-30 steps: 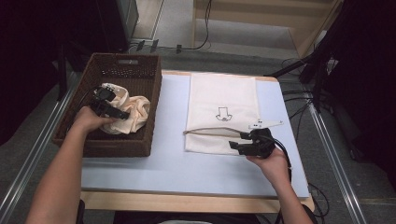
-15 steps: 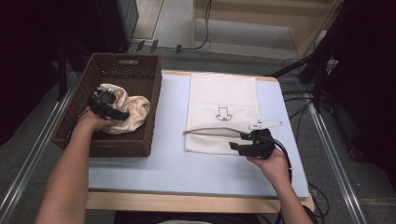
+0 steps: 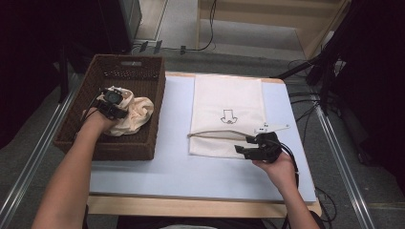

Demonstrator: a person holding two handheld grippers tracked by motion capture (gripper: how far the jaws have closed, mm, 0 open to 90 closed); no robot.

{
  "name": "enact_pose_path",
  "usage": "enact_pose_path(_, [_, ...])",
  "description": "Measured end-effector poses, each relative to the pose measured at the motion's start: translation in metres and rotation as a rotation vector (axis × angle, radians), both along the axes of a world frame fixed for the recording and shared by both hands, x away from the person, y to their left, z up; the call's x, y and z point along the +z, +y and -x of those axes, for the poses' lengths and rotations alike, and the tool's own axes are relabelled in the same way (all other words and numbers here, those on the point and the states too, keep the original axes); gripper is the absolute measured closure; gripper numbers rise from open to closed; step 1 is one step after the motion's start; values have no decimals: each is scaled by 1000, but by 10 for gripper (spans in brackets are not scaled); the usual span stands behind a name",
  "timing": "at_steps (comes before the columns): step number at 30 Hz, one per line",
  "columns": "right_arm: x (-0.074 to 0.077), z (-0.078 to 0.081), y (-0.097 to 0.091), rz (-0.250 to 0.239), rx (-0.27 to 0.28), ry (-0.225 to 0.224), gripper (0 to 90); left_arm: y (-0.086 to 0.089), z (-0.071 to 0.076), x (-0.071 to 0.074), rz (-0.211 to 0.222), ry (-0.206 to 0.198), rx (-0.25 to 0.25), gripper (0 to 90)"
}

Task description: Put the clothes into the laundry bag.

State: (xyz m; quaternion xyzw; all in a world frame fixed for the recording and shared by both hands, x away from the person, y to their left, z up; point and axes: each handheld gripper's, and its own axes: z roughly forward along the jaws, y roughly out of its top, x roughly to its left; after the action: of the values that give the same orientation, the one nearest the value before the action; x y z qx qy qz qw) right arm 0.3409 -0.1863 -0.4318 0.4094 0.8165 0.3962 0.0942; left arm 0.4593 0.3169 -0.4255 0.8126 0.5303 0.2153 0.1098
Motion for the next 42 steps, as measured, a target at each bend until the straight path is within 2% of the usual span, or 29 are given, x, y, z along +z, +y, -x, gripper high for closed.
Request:
enact_pose_path(1, [0, 0, 0, 0, 0, 0, 386, -1, 0, 1, -1, 6, 0, 660])
enact_pose_path(2, [0, 0, 0, -1, 1, 0, 386, 0, 0, 2, 21, 15, -3, 667])
enact_pose_path(3, [0, 0, -1, -1, -2, 2, 389, 7, 0, 6, 100, 36, 0, 673])
enact_pose_path(5, [0, 0, -2, -4, -4, 0, 391, 18, -1, 13, 226, 56, 27, 678])
enact_pose_path(6, [0, 0, -3, -5, -3, 1, 391, 22, -1, 16, 277, 62, 49, 680])
enact_pose_path(7, [0, 0, -3, -6, -5, 0, 392, 24, -2, 20, 306, 57, 53, 681])
enact_pose_path(8, [0, 0, -3, -6, -5, 0, 392, 24, -2, 20, 306, 57, 53, 682])
enact_pose_path(10, [0, 0, -4, -12, -14, 2, 394, 26, -2, 30, 334, 65, 38, 685])
enact_pose_path(13, [1, 0, -5, -13, -13, 1, 396, 25, -1, 48, 344, 40, 13, 686])
enact_pose_path(14, [1, 1, -5, -13, -14, 0, 397, 25, -1, 60, 353, 24, -1, 686])
enact_pose_path(16, [1, 1, -6, -14, -15, 1, 399, 24, 0, 73, 363, 3, -16, 684])
enact_pose_path(17, [1, 1, -6, -14, -15, 1, 399, 24, 0, 73, 363, 3, -16, 684])
enact_pose_path(18, [1, 1, -6, -16, -15, 1, 400, 24, 1, 84, 380, -15, -32, 684])
enact_pose_path(19, [1, 1, -6, -16, -15, 1, 400, 24, 1, 84, 380, -15, -32, 684])
enact_pose_path(22, [1, 1, -6, -17, -13, 0, 402, 23, 4, 101, 397, -29, -50, 684])
enact_pose_path(25, [1, 1, -7, -17, -14, 0, 402, 21, 5, 109, 406, -38, -63, 683])
enact_pose_path(26, [1, 1, -6, -20, -15, 1, 402, 20, 7, 118, 406, -49, -77, 683])
enact_pose_path(27, [1, 1, -6, -20, -15, 1, 402, 20, 7, 118, 406, -49, -77, 683])
enact_pose_path(29, [1, 1, -6, -19, -15, -1, 402, 18, 10, 131, 406, -61, -96, 682])
enact_pose_path(31, [1, 1, -6, -20, -15, -2, 402, 17, 11, 136, 399, -61, -106, 682])
enact_pose_path(37, [1, 1, -7, -22, -14, -2, 403, 17, 16, 158, 431, -70, -122, 681])
enact_pose_path(38, [1, 1, -7, -22, -14, -2, 403, 17, 16, 158, 431, -70, -122, 680])
enact_pose_path(39, [1, 1, -8, -23, -16, 0, 403, 15, 18, 166, 434, -70, -138, 679])
enact_pose_path(42, [1, 1, -7, -22, -15, 0, 403, 12, 20, 175, 448, -71, -159, 679])
